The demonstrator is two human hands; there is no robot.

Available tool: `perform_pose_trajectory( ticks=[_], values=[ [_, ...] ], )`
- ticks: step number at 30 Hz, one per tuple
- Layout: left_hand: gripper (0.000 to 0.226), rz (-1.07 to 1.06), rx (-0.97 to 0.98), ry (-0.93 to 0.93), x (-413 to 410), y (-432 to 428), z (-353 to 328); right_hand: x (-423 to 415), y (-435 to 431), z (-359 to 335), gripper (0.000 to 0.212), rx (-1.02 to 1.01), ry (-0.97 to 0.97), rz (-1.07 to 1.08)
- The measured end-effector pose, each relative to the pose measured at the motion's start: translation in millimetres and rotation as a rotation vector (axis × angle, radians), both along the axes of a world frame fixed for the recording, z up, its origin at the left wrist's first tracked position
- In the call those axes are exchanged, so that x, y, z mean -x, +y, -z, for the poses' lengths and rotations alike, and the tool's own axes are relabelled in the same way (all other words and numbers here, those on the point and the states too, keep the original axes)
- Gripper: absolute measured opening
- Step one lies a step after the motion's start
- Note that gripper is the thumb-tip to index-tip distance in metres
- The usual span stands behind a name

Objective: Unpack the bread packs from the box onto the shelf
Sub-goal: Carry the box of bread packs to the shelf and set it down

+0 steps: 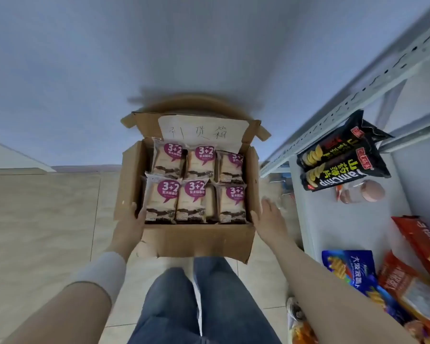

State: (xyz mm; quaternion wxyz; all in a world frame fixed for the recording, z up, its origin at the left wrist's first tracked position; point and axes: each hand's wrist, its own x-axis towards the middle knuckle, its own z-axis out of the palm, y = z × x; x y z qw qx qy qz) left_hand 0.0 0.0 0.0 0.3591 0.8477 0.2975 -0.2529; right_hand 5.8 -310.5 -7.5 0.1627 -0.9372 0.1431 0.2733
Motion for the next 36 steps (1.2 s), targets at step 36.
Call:
perform_pose_trajectory(
  ticks=[36],
  values=[
    [0.037,-0.085,-0.094,-0.145,-64,42,68,-25,13,46,0.031,-0.226,-0.154,0.617]
  ],
)
